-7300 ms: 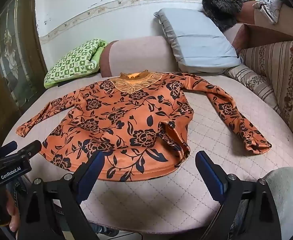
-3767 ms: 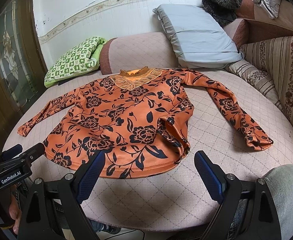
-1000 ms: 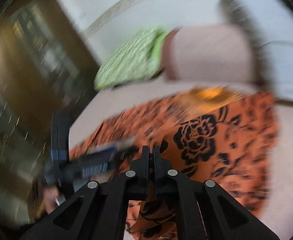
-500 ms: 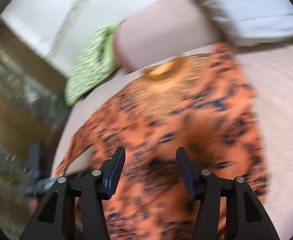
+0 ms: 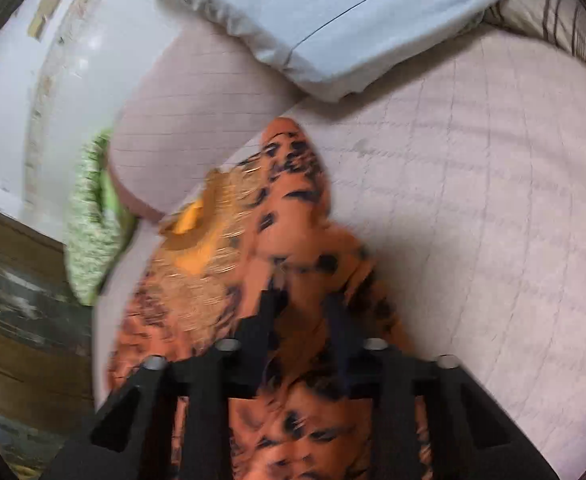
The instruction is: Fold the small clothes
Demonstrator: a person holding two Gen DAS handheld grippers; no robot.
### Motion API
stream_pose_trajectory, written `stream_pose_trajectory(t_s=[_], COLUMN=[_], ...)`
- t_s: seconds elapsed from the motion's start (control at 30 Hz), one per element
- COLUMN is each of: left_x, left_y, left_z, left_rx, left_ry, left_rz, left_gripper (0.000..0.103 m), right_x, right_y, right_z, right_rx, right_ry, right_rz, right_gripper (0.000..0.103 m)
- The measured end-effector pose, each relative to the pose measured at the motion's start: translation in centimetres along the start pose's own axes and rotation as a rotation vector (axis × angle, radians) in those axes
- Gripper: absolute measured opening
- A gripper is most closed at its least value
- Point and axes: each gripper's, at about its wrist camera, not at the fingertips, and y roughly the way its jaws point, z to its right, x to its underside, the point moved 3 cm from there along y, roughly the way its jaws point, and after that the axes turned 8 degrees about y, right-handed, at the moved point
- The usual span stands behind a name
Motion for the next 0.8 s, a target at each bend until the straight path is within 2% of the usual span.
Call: stream_pose_trajectory(t_s=[0.13,0.2,0.27,0.33,0.4,0.53,0.67,0.7,0.73,0.8], left_x=[-0.8,-0.8,-0.7,-0.2,0.3,-0.3,-0.3,-0.3,-0.3,-0.5], left_y=[-3.5,-4.5,-3.9,-1.5,0.4,0.4,0.2,0.1,-0.2,-1.0], left_z=[-1.4,-2.3,-3.5,-4.7,-5.3,-5.4,-4.9,-4.7,-4.7,-4.3], left_rx=[0.028,0.020,-0.008,0.009,0.057,0.039,0.003,-0.004,-0.013,-0.017], left_ry=[-0.033,-0.046,-0.058,-0.106,-0.143,-0.135,-0.113,-0.110,-0.110,-0.126], left_rz=[0.084,0.110,0.080,-0.019,-0.086,-0.059,-0.043,-0.040,-0.027,0.015], left_gripper=[0.005,0.005,0.007,0.009,0.009,0.009,0.008,0.007,0.007,0.006], right_x=[-0.4,-1.1,-1.3,-1.1,-0.9,-0.1,-0.7,-0.9,-0.9,-1.1], right_y=[-0.7,-2.4,-3.4,-3.0,-1.6,0.7,1.7,2.1,2.3,1.2], right_z=[-0.3,-0.8,-1.2,-1.2,-0.5,0.7,1.3,1.4,1.5,1.5], right_rx=[0.013,-0.027,-0.054,-0.042,-0.054,-0.093,-0.143,-0.152,-0.152,-0.158], right_ry=[-0.035,-0.032,-0.040,-0.069,-0.037,0.034,0.058,0.057,0.059,0.071], right_rz=[0.025,0.058,0.072,0.044,-0.018,-0.111,-0.077,-0.078,-0.081,-0.047], right_gripper=[0.000,0.000,0.002,0.015,0.030,0.030,0.030,0.024,0.004,0.005])
